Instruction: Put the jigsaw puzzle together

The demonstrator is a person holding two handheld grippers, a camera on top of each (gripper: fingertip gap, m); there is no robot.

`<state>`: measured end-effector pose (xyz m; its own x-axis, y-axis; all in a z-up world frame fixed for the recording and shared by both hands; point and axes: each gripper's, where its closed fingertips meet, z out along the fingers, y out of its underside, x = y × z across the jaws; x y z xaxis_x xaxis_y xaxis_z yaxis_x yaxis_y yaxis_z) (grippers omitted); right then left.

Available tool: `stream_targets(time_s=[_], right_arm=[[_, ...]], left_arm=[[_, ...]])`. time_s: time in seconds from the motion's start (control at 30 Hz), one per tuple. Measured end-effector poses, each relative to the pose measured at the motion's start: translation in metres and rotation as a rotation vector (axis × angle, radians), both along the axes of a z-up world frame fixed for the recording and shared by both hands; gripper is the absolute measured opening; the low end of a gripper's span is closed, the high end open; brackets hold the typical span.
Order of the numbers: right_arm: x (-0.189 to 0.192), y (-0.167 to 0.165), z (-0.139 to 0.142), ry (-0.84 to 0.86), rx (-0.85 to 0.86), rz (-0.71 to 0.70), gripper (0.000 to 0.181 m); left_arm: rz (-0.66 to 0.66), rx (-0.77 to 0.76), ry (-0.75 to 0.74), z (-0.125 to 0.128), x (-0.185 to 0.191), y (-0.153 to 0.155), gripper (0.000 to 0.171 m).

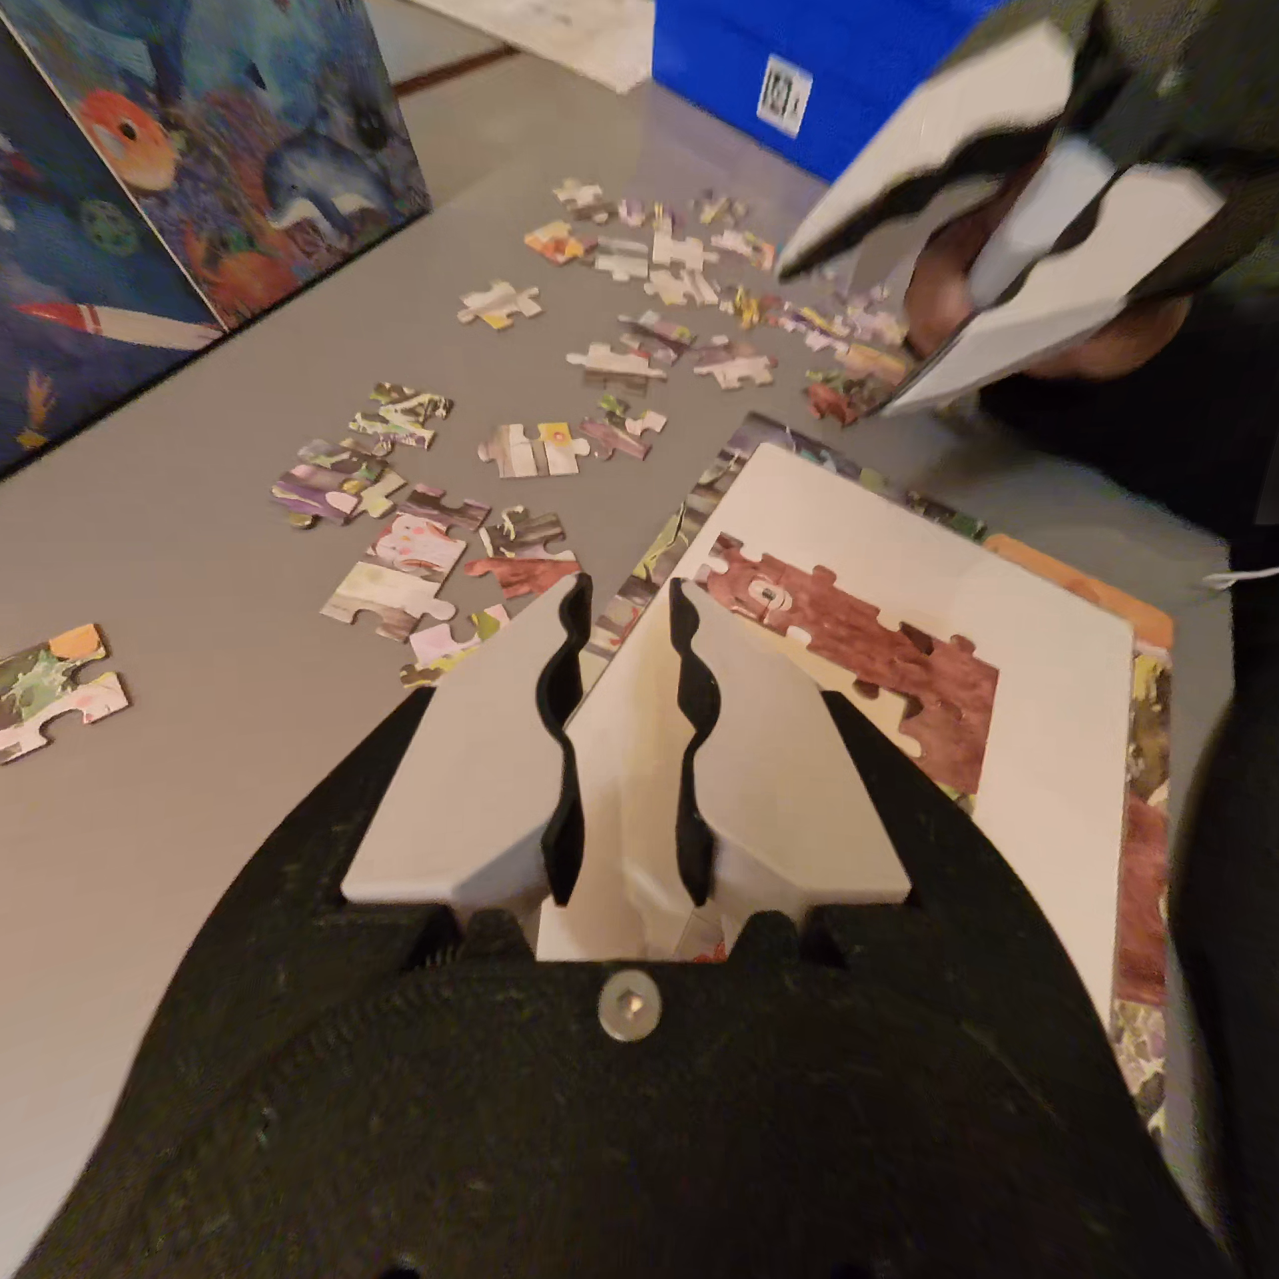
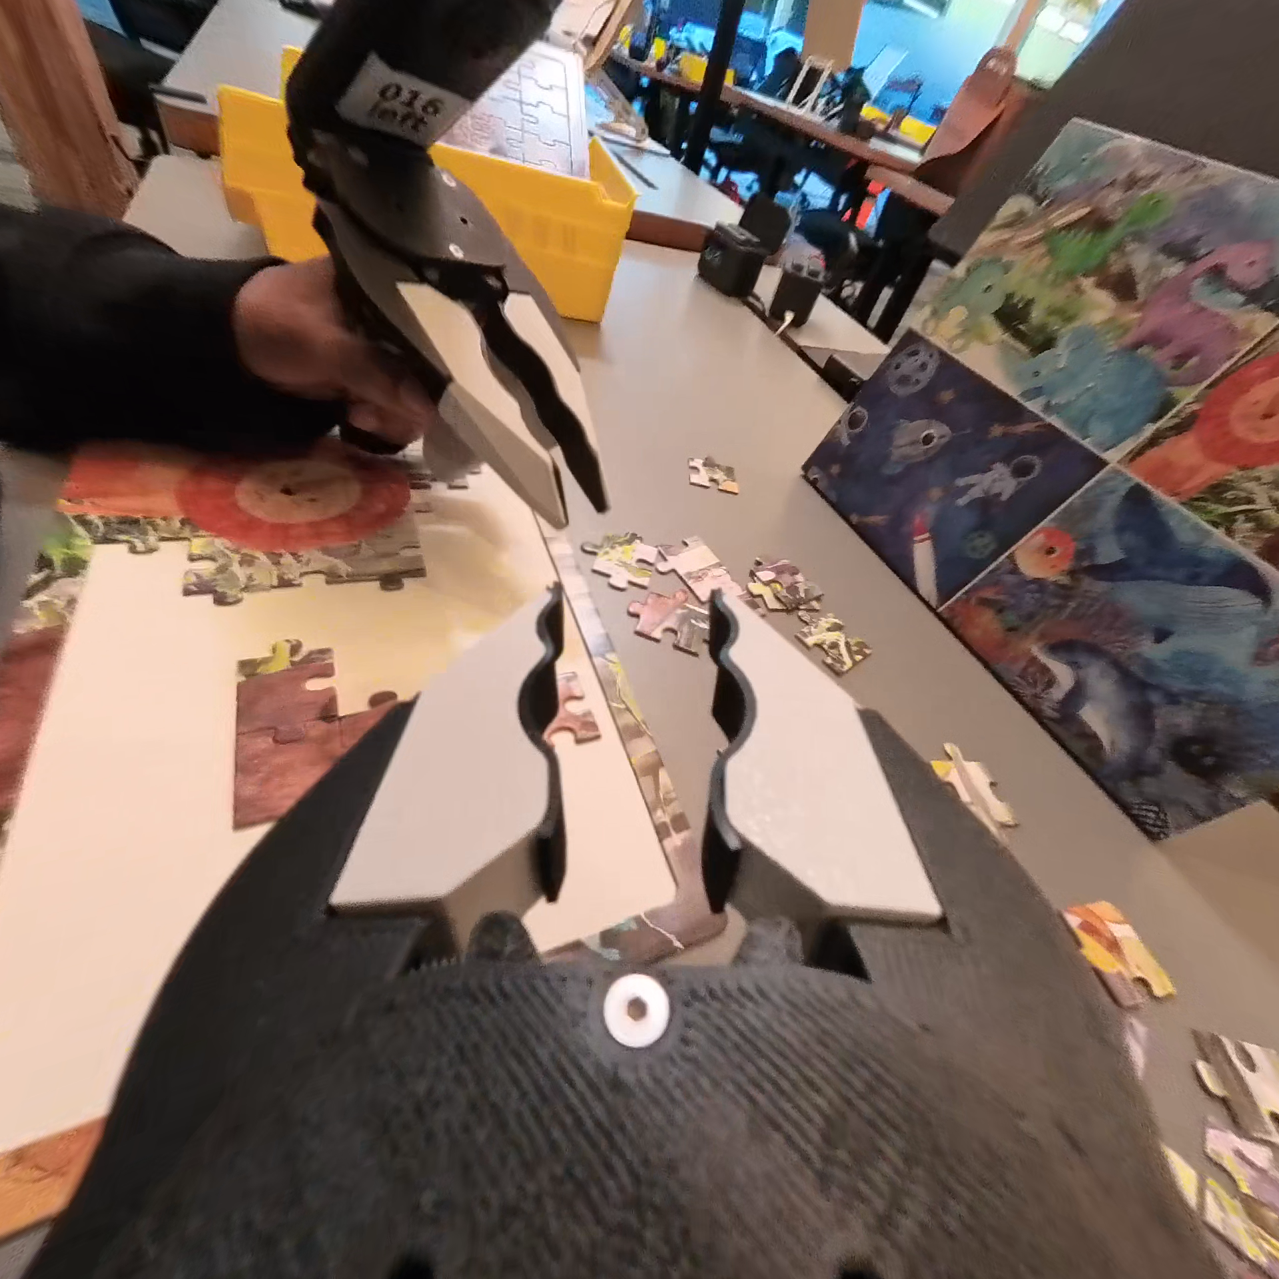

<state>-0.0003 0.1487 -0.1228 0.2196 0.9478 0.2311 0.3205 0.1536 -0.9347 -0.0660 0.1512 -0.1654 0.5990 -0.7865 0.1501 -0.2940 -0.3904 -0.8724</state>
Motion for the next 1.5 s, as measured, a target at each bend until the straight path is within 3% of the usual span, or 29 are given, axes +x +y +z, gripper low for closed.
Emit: stream_targets(time_s=[0.13,0.33,0.4,0.53,1.5], right_arm=[[-0.007,-0.005,-0.011,-0.009,-0.055,0.035,0.045],[-0.007,-0.004,-0.019,-0.028,-0.112,0.043,0.051],[-0.009,-0.01,-0.022,-0.04,-0.142,0.078,0.044],[-0.016,-0.022,-0.039,-0.099,-0.23,0.145,0.05],[-0.012,-0.035,-0.079,-0.336,-0.349,0.171,0.061]], left_arm=[[0.003,0.001,-0.078,0.01,0.001,0.0,0.021],[0.006,0.016,-0.071,0.01,0.002,-0.001,0.021],[0.001,0.017,-0.07,0.01,0.003,-0.002,0.021],[-0.008,0.016,-0.062,0.009,0.006,-0.004,0.021],[0.03,0.037,-0.053,0.009,0.002,0.0,0.021]])
